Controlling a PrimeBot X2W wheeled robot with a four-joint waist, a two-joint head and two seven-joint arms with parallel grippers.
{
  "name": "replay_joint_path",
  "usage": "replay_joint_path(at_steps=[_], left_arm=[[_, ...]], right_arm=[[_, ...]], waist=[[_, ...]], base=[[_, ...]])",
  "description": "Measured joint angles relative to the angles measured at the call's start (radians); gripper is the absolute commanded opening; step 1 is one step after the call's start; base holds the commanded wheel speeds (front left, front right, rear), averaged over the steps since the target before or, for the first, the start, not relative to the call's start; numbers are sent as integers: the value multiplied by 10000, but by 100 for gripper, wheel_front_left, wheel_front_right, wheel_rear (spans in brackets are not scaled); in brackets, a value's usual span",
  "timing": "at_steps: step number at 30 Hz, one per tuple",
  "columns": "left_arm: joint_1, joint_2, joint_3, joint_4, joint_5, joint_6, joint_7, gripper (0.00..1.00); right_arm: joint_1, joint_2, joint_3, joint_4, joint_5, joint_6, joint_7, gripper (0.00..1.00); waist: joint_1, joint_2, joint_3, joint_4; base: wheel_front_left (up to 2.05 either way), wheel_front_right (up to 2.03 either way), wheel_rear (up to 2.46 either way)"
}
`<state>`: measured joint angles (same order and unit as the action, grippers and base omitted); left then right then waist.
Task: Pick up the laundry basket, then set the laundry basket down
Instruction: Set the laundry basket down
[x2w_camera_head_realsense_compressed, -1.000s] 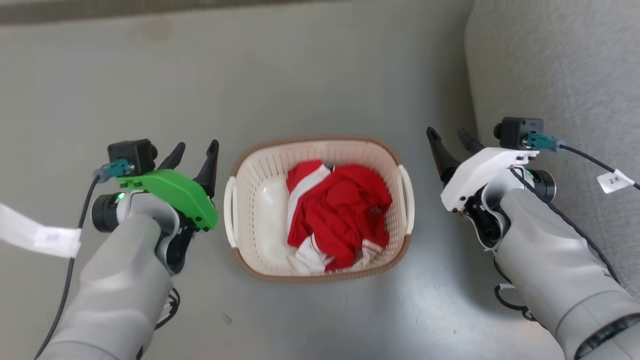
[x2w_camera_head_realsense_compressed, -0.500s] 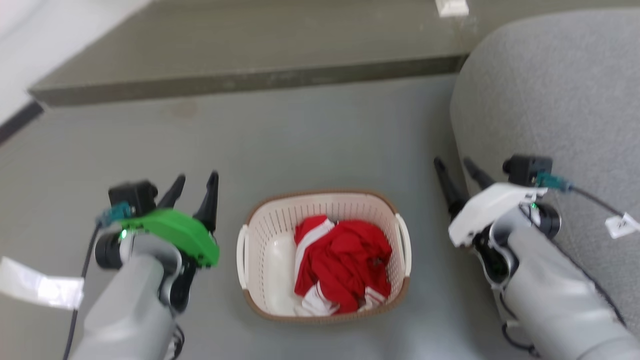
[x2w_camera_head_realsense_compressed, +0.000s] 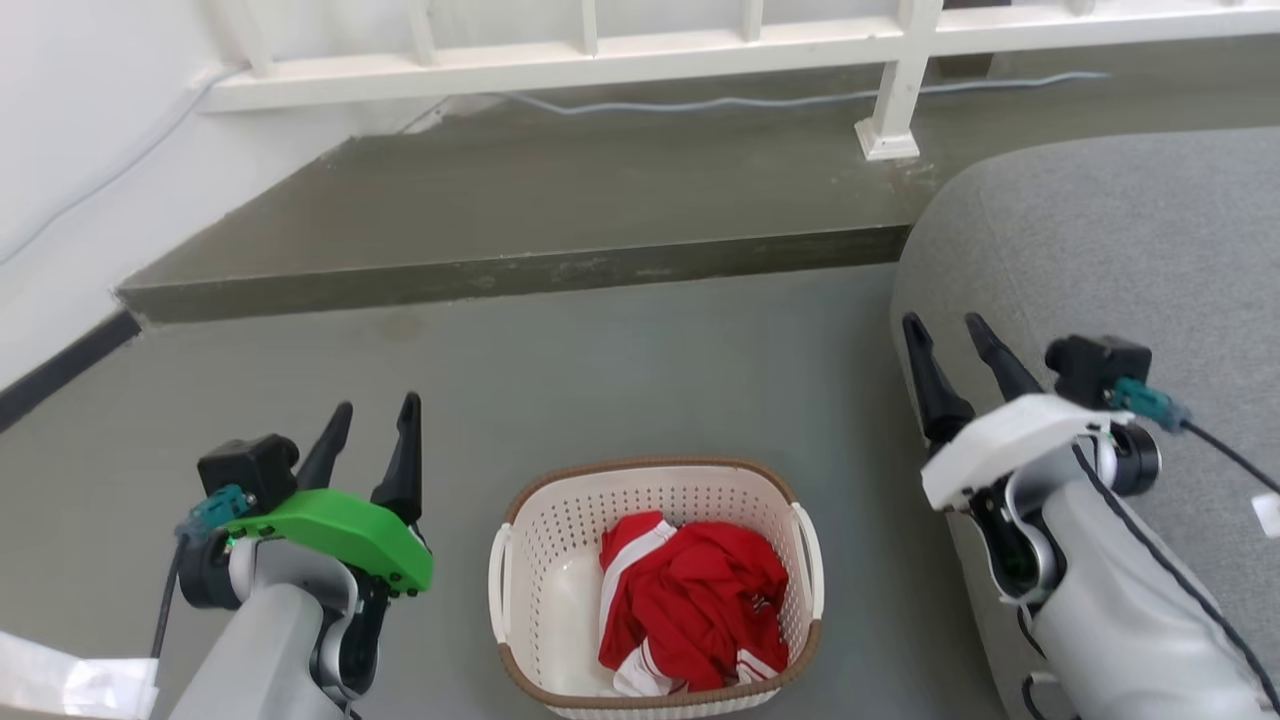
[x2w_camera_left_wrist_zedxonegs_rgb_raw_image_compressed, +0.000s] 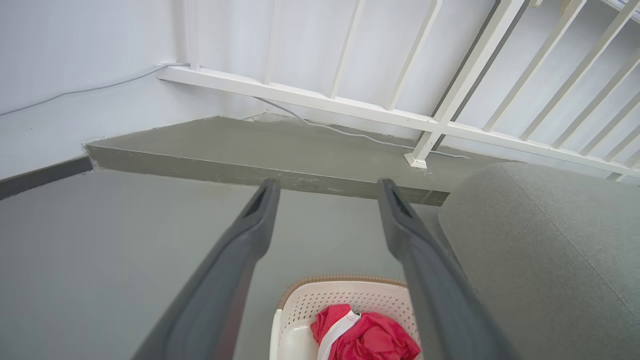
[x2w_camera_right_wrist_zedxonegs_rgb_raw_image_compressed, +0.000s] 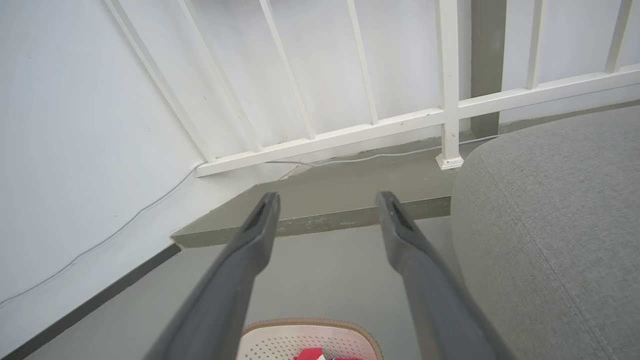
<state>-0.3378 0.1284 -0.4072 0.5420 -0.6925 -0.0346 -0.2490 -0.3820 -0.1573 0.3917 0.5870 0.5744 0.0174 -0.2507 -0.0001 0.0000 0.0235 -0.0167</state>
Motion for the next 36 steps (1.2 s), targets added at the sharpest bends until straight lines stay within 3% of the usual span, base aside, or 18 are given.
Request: replay_joint_path(at_steps=[5, 12, 36], left_arm=[[400, -96, 573, -876, 401, 2, -27, 100], [1185, -173, 1041, -1789, 991, 2, -27, 100], [2569, -437, 1806, -3369, 2272, -159, -27, 100]], right_arm=[[577, 4, -591, -874, -351, -280, -6, 100], [1199, 2, -897, -1981, -1085, -376, -10, 100], [2843, 311, -1233, -3618, -2266, -267, -10, 100]], waist=[[0, 0, -130, 38], [0, 0, -216, 90], [1, 0, 13, -19]], base=[[0, 0, 0], [0, 0, 0], [0, 0, 0]])
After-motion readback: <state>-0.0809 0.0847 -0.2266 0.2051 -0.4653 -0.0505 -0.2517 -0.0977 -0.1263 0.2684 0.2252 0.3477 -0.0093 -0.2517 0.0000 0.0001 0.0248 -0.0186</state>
